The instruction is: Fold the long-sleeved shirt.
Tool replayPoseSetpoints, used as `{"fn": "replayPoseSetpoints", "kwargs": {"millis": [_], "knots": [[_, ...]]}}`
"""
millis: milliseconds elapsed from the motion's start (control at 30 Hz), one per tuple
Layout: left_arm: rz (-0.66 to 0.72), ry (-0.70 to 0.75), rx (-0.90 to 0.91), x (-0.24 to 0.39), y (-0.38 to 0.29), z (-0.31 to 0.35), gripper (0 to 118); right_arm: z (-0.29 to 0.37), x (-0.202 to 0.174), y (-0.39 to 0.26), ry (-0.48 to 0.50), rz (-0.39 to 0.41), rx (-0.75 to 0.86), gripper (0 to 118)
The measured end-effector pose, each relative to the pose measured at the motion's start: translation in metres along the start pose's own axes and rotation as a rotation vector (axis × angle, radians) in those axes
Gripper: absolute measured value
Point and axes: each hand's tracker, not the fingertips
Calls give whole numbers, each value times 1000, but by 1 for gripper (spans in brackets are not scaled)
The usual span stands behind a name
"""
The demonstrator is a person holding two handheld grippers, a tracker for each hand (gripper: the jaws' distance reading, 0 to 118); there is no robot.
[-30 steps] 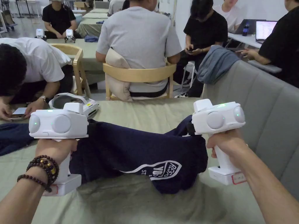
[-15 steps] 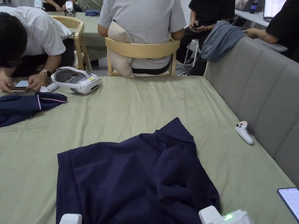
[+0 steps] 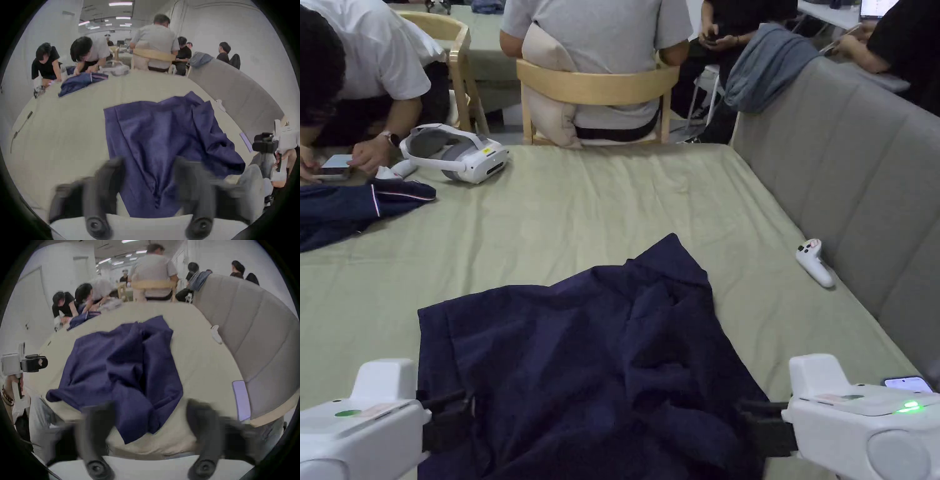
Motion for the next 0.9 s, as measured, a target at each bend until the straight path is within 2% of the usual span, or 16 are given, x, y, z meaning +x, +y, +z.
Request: {"fn": "replayPoseSetpoints", "kwargs": {"millis": [33,100,267,300,333,367,400,433,467,633,800,833,867,900], "knots": [[-10,14,2,2,2,-1,4,0,2,2,3,0,10,1],[-12,35,-15,1,4,-10,3,-9,5,1,-25,-58,15,1],[3,-12,-34,-15,25,-42,4,-25,8,-5,4,-54,-32,1],[-15,8,-19,-24,37,-55,10,-27,7,-5,3,-53,-44,1],[-8,5,-10,-32,47,-66,35,-28,6,-4,2,-51,-49,1],[4,2,-15,-41,59,-84,77,-35,6,-1,0,-51,-51,1],[25,21,-49,-44,76,-109,111,-37,5,0,0,-53,-53,1],[54,14,13,-50,85,-129,106,-37,4,0,0,-56,-54,1],[47,48,-41,-56,94,-155,101,-36,4,-1,5,-60,-52,1],[-4,248,-147,-71,111,-253,102,-38,4,0,25,-89,-82,1],[-30,252,-296,-82,94,-298,101,-58,26,38,-11,-85,-71,1],[5,258,-222,-79,95,-284,98,-67,33,55,-20,-79,-45,1],[21,255,-220,-77,95,-280,85,-76,38,70,-33,-72,-18,5],[9,240,-240,-73,93,-274,51,-92,46,91,-41,-78,2,28]]}}
